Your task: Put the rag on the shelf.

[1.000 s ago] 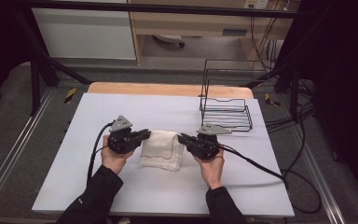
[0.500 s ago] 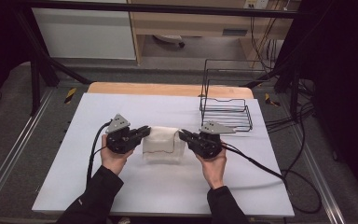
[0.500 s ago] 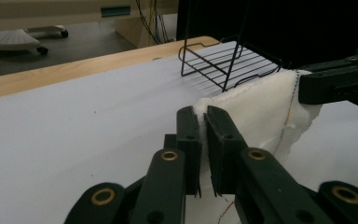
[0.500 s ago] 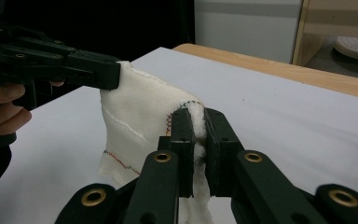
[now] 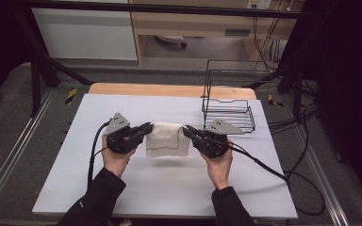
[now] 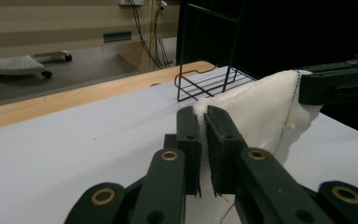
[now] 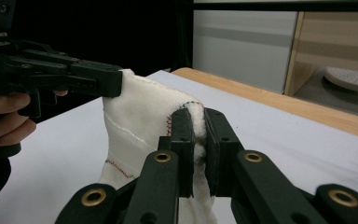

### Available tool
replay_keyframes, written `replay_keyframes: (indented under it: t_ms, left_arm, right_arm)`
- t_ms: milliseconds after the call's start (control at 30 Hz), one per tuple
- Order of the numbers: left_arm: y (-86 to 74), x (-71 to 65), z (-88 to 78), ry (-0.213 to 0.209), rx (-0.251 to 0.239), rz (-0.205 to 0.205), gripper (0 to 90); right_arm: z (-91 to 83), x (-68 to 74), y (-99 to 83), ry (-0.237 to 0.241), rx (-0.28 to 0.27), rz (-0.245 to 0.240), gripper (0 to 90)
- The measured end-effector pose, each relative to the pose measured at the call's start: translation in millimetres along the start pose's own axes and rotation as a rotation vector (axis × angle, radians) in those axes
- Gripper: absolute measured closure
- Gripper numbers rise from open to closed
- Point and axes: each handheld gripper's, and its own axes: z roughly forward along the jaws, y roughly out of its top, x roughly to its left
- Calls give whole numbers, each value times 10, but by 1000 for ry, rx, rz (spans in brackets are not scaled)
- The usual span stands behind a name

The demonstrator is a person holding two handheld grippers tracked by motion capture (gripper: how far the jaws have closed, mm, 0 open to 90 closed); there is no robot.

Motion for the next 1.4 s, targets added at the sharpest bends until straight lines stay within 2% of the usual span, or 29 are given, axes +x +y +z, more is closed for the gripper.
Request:
replay_keyframes:
  t_ms: [600, 867, 1133, 1400]
  left_arm:
    - [256, -90, 29, 6, -111, -10, 839]
    - [379, -141, 77, 12, -147, 2, 839]
    - [496, -172, 124, 6, -181, -7, 840]
    - [589, -204, 161, 6, -197, -1, 840]
  right_arm:
    - [-113, -38, 268, -42, -99, -26, 834]
    - [-176, -79, 373, -64, -136, -32, 834]
    - [-221, -121, 470, -84, -172, -33, 835]
    - [-263, -160, 557, -95, -197, -40, 835]
